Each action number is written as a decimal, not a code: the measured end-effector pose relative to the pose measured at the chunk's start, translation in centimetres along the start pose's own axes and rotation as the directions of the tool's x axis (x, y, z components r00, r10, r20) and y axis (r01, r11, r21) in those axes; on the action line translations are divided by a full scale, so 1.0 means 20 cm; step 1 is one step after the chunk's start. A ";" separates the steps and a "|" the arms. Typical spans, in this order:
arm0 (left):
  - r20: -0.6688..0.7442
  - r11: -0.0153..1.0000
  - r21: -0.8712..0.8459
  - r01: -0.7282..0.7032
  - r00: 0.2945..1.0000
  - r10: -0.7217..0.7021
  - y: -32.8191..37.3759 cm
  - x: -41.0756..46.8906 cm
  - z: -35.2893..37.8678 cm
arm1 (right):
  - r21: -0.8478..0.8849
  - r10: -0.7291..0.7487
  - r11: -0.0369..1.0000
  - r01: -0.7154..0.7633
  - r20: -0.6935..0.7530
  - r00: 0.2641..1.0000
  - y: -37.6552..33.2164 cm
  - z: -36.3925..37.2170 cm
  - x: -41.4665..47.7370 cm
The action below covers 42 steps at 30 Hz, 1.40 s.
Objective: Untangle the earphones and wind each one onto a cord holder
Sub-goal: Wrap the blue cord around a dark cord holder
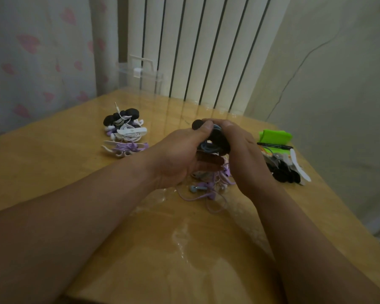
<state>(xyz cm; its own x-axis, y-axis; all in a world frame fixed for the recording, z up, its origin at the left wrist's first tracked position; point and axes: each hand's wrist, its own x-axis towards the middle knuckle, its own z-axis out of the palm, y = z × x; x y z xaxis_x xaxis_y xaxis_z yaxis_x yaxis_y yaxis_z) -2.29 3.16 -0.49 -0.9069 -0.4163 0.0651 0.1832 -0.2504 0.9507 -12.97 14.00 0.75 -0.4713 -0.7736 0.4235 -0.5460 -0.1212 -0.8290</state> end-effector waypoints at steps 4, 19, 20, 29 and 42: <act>-0.024 0.995 -0.100 -0.023 1.000 0.020 0.01 0.01 -0.01 | 0.052 0.016 0.999 -0.015 -0.032 0.999 -0.01 -0.03 0.00; -0.301 0.941 -0.312 -0.129 0.953 0.031 0.03 0.05 -0.06 | -0.141 -0.103 0.985 0.096 -0.048 0.993 0.11 -0.03 0.04; -0.312 0.945 -0.298 -0.131 0.949 0.033 0.03 0.05 -0.06 | -0.202 -0.127 0.973 0.111 -0.069 0.990 0.11 -0.03 0.04; -0.292 0.981 -0.163 -0.106 0.955 0.054 0.00 0.04 -0.03 | -0.285 -0.149 0.954 0.093 -0.182 0.972 0.11 -0.01 0.04; -0.294 0.963 -0.227 -0.145 0.953 0.074 0.01 0.04 -0.01 | -0.297 -0.063 0.955 -0.014 -0.248 0.967 0.10 0.00 0.03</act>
<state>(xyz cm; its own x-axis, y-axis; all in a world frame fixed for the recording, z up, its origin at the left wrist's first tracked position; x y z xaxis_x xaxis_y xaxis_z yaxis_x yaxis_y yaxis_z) -2.94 2.51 -0.39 -0.7390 -0.6723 0.0429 0.3939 -0.3796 0.8371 -14.32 13.32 -0.60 -0.5932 -0.5858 0.5522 -0.7203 0.0798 -0.6891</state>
